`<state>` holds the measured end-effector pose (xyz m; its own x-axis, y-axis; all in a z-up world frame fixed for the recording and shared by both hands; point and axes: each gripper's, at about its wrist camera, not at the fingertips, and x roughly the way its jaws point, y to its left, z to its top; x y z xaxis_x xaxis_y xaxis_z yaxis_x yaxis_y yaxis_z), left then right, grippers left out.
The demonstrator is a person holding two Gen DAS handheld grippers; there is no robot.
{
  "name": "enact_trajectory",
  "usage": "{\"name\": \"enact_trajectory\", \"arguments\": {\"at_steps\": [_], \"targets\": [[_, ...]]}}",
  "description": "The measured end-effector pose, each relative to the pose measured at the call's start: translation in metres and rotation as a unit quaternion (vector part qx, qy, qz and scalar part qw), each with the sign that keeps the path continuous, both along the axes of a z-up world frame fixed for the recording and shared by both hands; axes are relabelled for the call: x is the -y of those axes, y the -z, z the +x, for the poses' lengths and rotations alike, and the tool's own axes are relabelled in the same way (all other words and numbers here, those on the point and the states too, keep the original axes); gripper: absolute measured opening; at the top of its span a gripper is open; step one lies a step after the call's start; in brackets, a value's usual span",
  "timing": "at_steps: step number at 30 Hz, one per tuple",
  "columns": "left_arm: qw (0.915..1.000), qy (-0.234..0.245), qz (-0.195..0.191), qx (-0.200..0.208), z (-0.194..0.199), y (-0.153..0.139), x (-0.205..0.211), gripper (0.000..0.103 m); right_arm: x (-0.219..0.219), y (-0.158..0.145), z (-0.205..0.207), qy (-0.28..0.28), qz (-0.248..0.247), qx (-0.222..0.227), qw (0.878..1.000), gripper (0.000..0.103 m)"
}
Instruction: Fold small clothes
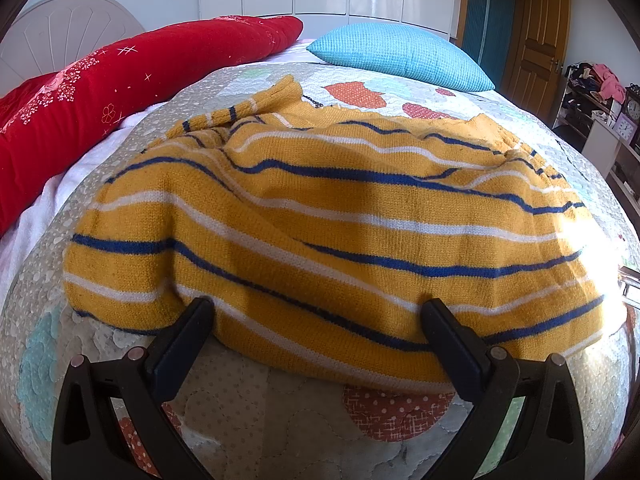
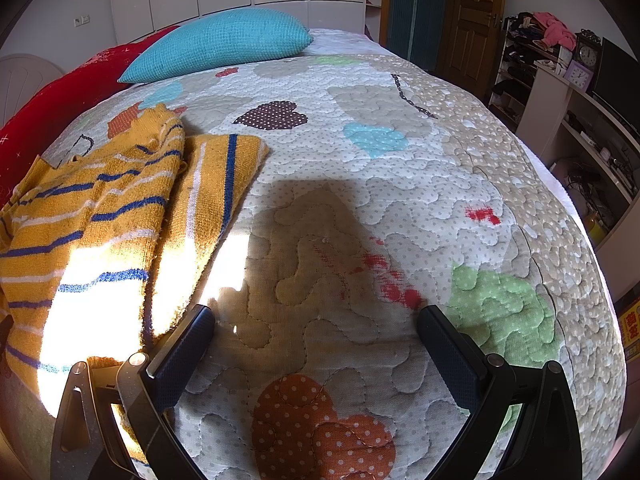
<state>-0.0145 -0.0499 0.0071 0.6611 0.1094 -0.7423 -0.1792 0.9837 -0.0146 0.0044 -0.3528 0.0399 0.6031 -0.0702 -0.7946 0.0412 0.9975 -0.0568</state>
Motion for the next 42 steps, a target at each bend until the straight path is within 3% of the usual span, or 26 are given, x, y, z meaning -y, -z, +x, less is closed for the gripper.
{"name": "enact_trajectory", "arguments": {"at_steps": [21,24,27,37,42], "targets": [[0.9999,-0.009,0.002,-0.007,0.0,0.002,0.003,0.103,-0.001,-0.002,-0.001,0.002,-0.002,-0.002,1.0,0.103],[0.9993,-0.018,-0.023,-0.022,0.001,0.003,0.0,0.103,0.004,-0.002,0.003,0.022,0.023,-0.016,0.999,0.103],[0.9978,-0.018,-0.054,-0.034,0.003,0.005,-0.008,0.103,0.002,-0.001,0.005,0.023,0.014,-0.024,0.999,0.103],[0.9981,-0.015,-0.05,-0.033,-0.005,0.005,-0.006,0.103,0.0,0.0,-0.005,0.062,0.018,-0.028,0.997,0.103],[0.9981,0.012,-0.06,-0.007,-0.03,0.002,-0.008,0.103,-0.006,-0.001,-0.029,0.073,0.02,-0.026,0.997,0.103]]}}
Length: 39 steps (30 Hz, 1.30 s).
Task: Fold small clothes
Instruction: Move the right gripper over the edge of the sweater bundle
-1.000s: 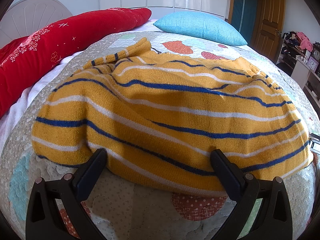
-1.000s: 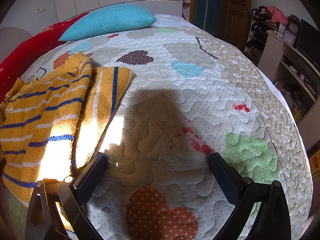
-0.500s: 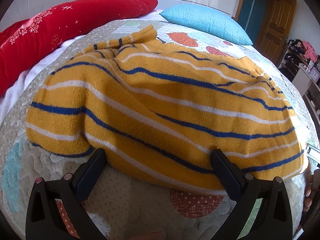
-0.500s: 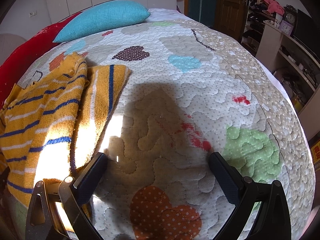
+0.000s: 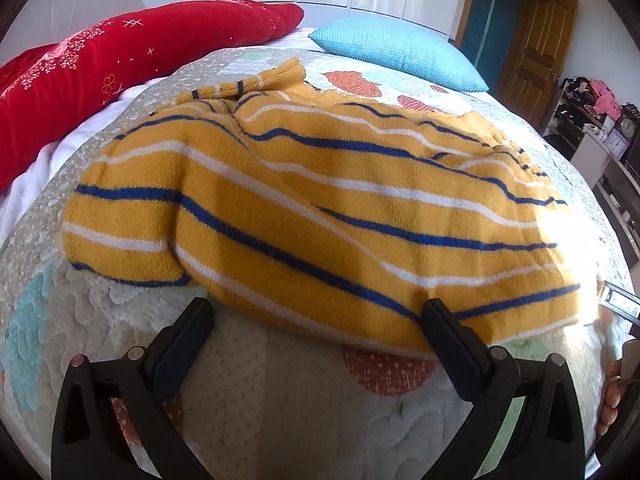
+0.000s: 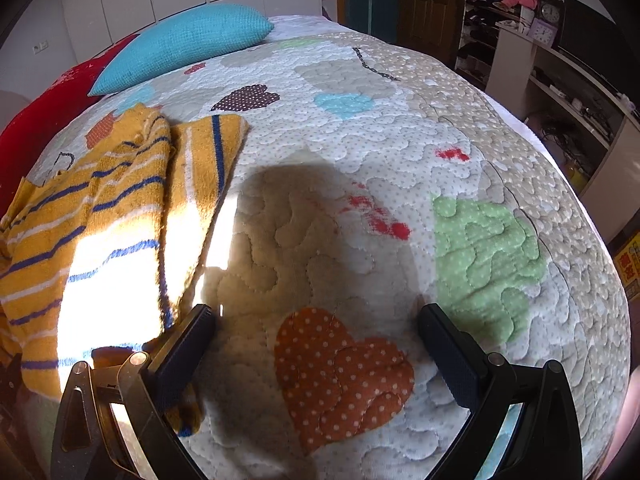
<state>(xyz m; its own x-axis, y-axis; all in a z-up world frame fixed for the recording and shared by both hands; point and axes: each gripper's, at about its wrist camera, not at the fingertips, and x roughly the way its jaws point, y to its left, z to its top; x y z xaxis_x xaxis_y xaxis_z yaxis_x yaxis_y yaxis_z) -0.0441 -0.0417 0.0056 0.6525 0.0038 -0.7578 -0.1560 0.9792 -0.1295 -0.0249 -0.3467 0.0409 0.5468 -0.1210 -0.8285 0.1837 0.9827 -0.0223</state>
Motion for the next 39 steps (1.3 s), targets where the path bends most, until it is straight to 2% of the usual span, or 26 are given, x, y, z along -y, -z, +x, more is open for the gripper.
{"name": "enact_trajectory", "arguments": {"at_steps": [2,5,9,12,14,16,18,19,20,21,22,23,24,25,27,29,31,32,34,36,37,39], "targets": [[0.9999,0.013,-0.009,0.004,-0.017,-0.003,-0.006,0.103,-0.002,0.0,-0.013,-0.002,0.001,0.008,1.0,0.103],[0.9998,0.015,0.015,-0.002,-0.037,-0.011,-0.015,0.103,-0.004,0.0,-0.028,-0.005,-0.003,0.02,1.0,0.103],[0.9965,-0.043,0.05,0.052,-0.059,-0.039,-0.051,0.103,-0.006,0.0,-0.036,0.001,-0.007,0.038,0.999,0.103],[0.9933,-0.085,0.049,0.061,-0.051,-0.051,-0.086,0.103,-0.007,-0.001,-0.038,0.003,-0.009,0.044,0.999,0.103],[0.9938,-0.101,0.024,0.04,-0.032,-0.049,-0.11,0.103,-0.006,-0.001,-0.039,0.002,-0.009,0.051,0.999,0.103],[0.994,-0.103,-0.032,0.021,-0.009,-0.04,-0.133,0.103,-0.006,-0.001,-0.041,0.002,-0.006,0.057,0.998,0.103],[0.9874,-0.104,-0.118,-0.018,0.015,-0.022,-0.153,0.103,-0.006,-0.001,-0.044,0.002,-0.003,0.061,0.998,0.103],[0.9828,-0.102,-0.151,-0.032,0.021,-0.015,-0.16,0.103,-0.006,-0.002,-0.044,0.002,-0.003,0.062,0.998,0.103],[0.9803,-0.103,-0.165,-0.035,0.026,-0.011,-0.164,0.1,-0.005,-0.002,-0.044,0.002,-0.004,0.063,0.998,0.103],[0.9815,-0.103,-0.158,-0.031,0.027,-0.013,-0.165,0.079,-0.006,-0.001,-0.045,0.002,-0.004,0.063,0.998,0.103],[0.9837,-0.091,-0.151,-0.035,0.028,-0.016,-0.164,0.038,-0.006,-0.001,-0.045,0.002,-0.005,0.064,0.998,0.103],[0.9832,-0.064,-0.165,-0.046,0.032,-0.017,-0.164,0.022,-0.005,-0.001,-0.045,0.002,-0.004,0.064,0.998,0.103],[0.9804,-0.05,-0.182,-0.058,0.035,-0.018,-0.166,0.015,-0.006,-0.001,-0.045,0.002,-0.005,0.064,0.998,0.103],[0.982,-0.055,-0.169,-0.064,0.035,-0.02,-0.167,0.015,-0.006,-0.001,-0.045,0.002,-0.005,0.063,0.998,0.103],[0.9885,-0.069,-0.118,-0.064,0.034,-0.03,-0.168,0.015,-0.006,-0.001,-0.044,0.002,-0.008,0.061,0.998,0.103],[0.9916,-0.088,-0.069,-0.064,0.033,-0.035,-0.167,0.018,-0.006,-0.001,-0.044,0.002,-0.007,0.062,0.998,0.103],[0.9921,-0.099,-0.054,-0.055,0.026,-0.037,-0.166,0.041,-0.006,-0.001,-0.044,0.002,-0.005,0.062,0.998,0.103],[0.9917,-0.111,-0.045,-0.047,0.02,-0.037,-0.166,0.049,-0.005,-0.001,-0.044,0.002,-0.003,0.063,0.998,0.103],[0.9903,-0.135,-0.019,-0.027,0.008,-0.036,-0.163,0.074,-0.003,-0.003,-0.048,0.001,0.008,0.07,0.998,0.103],[0.9893,-0.145,-0.005,-0.01,0.001,-0.03,-0.16,0.084,0.001,-0.004,-0.055,-0.003,0.031,0.08,0.996,0.103],[0.9889,-0.148,-0.008,-0.009,-0.001,-0.026,-0.162,0.085,0.003,-0.005,-0.058,-0.008,0.038,0.083,0.996,0.103],[0.9881,-0.149,-0.034,-0.015,-0.003,-0.014,-0.166,0.086,-0.001,-0.004,-0.063,-0.03,0.022,0.071,0.997,0.103]]}}
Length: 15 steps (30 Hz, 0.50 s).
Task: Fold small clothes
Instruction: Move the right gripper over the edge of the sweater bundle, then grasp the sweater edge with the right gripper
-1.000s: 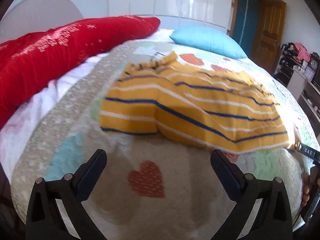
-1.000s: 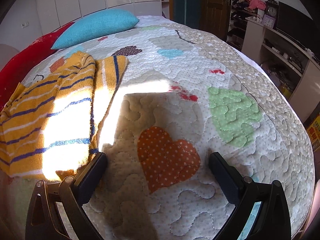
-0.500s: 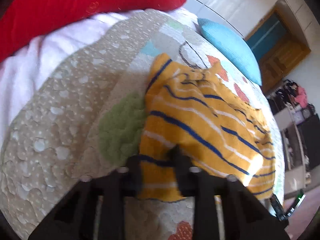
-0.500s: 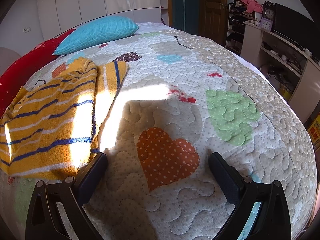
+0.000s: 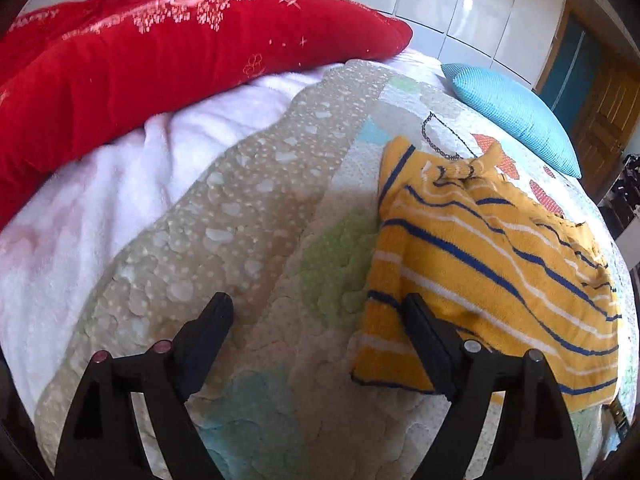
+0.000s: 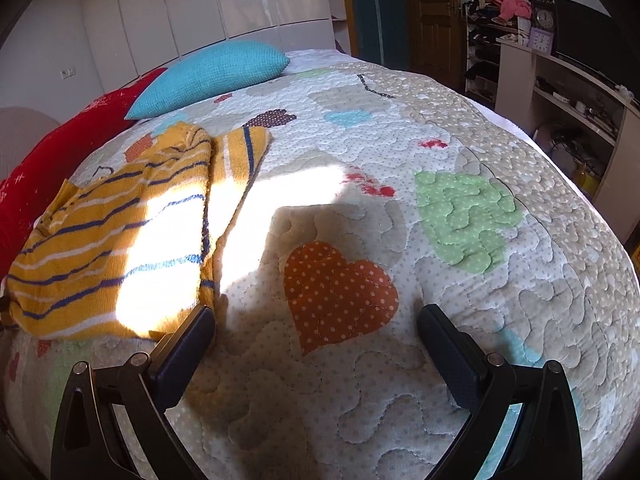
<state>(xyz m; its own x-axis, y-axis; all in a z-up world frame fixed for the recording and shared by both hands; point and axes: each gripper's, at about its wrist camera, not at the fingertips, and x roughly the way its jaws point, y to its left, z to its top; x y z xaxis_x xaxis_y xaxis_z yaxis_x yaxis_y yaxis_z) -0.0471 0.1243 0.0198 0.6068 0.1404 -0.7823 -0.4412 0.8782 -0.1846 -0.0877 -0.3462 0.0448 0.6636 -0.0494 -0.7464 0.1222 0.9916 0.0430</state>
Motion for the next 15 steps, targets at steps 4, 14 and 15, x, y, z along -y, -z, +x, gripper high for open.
{"name": "enact_trajectory", "arguments": {"at_steps": [4,14,15], "targets": [[0.9997,0.001,-0.007,0.023,-0.004,0.004,-0.002,0.087,-0.014,-0.031,-0.022,-0.012,-0.007,-0.017,1.0,0.083],[0.999,0.019,0.036,0.016,-0.002,0.009,0.013,0.096,-0.208,-0.093,0.054,-0.317,0.063,0.004,0.946,0.033],[0.9989,0.02,0.04,0.015,-0.002,0.009,0.014,0.097,-0.232,-0.085,0.066,-0.327,0.049,-0.005,0.944,0.032]]}}
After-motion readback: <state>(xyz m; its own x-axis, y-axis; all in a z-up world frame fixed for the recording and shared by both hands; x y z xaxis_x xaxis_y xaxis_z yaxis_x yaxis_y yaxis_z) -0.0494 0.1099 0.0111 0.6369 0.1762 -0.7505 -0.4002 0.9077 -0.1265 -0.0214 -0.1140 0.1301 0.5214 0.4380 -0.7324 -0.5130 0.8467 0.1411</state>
